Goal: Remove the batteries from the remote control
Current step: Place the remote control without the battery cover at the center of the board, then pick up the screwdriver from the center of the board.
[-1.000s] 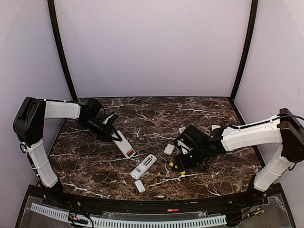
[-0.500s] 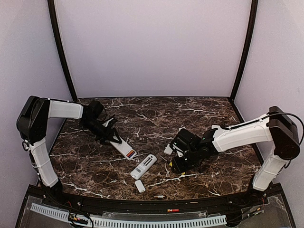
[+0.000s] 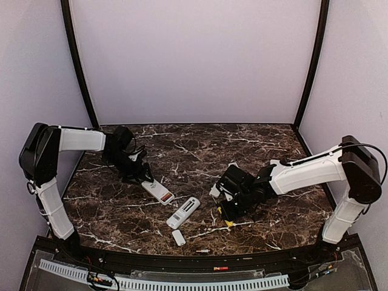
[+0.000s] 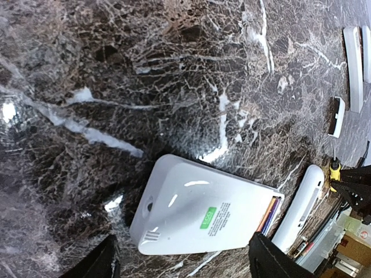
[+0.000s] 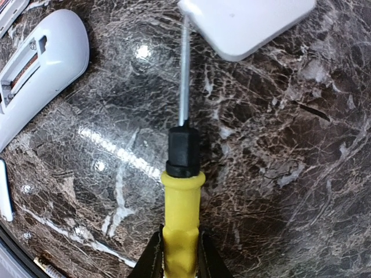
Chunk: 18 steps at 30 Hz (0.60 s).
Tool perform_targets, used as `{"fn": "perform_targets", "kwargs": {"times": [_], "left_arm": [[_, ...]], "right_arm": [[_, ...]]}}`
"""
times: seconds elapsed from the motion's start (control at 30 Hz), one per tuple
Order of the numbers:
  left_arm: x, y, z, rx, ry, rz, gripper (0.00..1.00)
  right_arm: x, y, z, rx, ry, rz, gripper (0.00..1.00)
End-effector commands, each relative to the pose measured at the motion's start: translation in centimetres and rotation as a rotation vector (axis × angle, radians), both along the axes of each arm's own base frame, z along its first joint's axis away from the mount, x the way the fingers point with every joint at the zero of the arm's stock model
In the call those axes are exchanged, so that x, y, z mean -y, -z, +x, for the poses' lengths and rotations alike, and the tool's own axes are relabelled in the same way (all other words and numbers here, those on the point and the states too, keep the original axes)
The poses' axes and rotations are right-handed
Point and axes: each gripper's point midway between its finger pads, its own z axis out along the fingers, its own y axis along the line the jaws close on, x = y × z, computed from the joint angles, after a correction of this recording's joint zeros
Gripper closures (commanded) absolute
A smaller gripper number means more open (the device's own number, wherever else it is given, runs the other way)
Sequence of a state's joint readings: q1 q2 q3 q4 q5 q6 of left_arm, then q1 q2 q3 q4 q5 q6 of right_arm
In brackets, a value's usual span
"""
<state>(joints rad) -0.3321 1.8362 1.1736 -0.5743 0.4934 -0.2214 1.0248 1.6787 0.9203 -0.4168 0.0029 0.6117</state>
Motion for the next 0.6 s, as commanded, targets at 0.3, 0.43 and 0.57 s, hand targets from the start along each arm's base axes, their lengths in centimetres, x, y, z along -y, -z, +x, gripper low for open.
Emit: {"fn": "perform_targets", "kwargs": {"times": [0.3,0.43,0.57], "left_arm": [[-1.7,-4.6,1.9,0.208,-0.051,0.079,0.17],[-1.1,-9.3,2.4,0.392,-0.028,0.003,0.17],[1.0,-14.1,1.4,0.531,0.059,-0.151,0.17]], "right_arm": [[-0.6,-1.9,0.7,0.057,0.024,0.035,1.0],[-1.4,-4.2,1.1,0.092,0.008,0.125,1.0],[-2.9,-8.0,1.4,0.114,-0.047,0.309,1.0]]}}
